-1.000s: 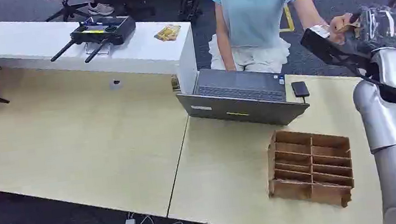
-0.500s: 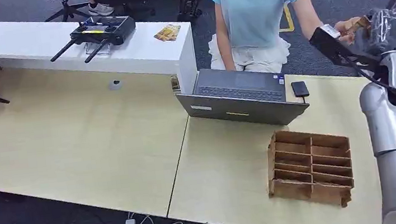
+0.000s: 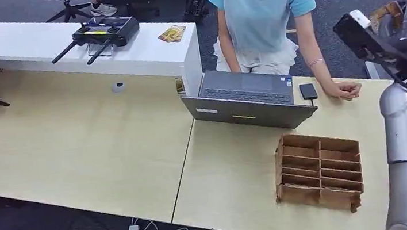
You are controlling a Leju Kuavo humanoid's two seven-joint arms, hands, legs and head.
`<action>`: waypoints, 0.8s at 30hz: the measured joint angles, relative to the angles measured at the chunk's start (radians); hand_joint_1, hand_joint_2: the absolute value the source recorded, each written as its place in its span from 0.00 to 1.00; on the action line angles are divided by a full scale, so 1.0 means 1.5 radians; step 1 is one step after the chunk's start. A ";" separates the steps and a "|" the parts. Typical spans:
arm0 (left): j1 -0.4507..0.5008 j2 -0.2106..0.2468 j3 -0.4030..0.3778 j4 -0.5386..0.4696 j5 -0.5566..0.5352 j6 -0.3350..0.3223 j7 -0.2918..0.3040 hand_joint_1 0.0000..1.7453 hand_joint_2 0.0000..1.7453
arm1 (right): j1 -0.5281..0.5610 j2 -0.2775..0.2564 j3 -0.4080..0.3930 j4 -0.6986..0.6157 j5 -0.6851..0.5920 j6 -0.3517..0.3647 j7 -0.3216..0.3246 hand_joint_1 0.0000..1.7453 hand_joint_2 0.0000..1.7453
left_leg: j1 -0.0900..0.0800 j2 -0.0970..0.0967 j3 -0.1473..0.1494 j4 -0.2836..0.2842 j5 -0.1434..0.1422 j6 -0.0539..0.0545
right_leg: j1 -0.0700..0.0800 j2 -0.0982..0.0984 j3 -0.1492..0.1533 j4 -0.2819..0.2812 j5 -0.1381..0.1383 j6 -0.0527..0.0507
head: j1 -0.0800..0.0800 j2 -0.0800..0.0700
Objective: Pass the card to the sensor for recognition and then transmit it.
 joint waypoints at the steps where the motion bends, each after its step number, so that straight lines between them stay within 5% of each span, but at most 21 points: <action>1: 0.000 0.000 0.000 0.000 0.001 0.000 0.001 0.00 0.00 | 0.002 0.003 -0.006 -0.010 -0.012 0.005 -0.005 1.00 1.00 | 0.000 0.000 0.000 0.000 0.000 0.000 | 0.000 0.000 0.000 0.000 0.000 0.000 | 0.000 0.000; 16: 0.000 0.000 0.000 0.000 0.020 0.001 0.006 0.00 0.00 | 0.013 0.021 -0.076 -0.061 -0.234 0.112 -0.055 1.00 1.00 | 0.000 0.000 0.000 0.000 0.000 0.000 | 0.000 0.000 0.000 0.000 0.000 0.000 | 0.000 0.000; 24: 0.000 0.001 0.001 0.000 0.027 0.002 0.006 0.00 0.00 | 0.021 0.002 -0.113 -0.051 -0.390 0.161 -0.086 1.00 1.00 | 0.000 0.000 0.000 0.000 0.000 0.000 | 0.000 0.000 0.000 0.000 0.000 0.000 | 0.000 0.000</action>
